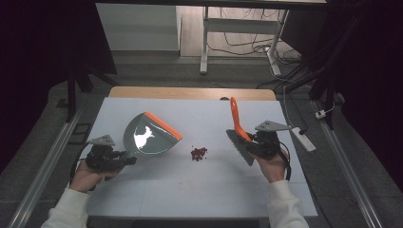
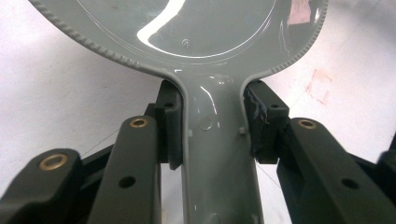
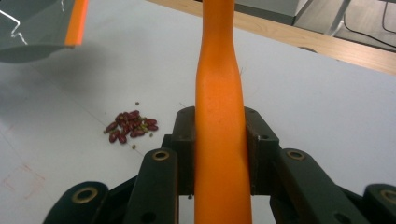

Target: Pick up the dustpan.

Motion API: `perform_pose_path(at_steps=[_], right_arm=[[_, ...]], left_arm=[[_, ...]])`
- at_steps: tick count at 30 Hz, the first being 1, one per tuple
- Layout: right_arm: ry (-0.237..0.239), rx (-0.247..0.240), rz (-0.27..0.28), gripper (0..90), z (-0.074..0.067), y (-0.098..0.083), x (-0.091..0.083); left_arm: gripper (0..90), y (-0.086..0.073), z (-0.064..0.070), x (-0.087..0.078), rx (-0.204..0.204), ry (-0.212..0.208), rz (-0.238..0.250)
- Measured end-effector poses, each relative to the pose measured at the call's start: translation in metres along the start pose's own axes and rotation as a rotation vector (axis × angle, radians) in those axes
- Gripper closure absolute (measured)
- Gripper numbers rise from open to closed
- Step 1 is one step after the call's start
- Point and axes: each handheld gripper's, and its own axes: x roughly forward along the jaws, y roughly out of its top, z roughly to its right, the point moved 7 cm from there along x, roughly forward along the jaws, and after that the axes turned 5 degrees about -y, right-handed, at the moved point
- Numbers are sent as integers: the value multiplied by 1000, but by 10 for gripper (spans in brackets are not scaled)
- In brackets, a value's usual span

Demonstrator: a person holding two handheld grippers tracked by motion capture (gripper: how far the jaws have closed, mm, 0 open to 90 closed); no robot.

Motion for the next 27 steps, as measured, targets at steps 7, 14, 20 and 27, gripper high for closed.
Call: perform_pose_path(at_steps=[7,14,20,27], right_arm=[[14,-5,17,701,-4,12,7],[33,10,33,701,-5,14,17],[18,-38,30,701,-3,16,26],[35,-39,20,701,-7,14,31]], left_arm=[[614,0,4,3,27,-5,-43],[614,0,11,2,61,-20,-62],[614,-5,17,2,85,-11,-94],[613,-9,23,6,116,-25,-138]])
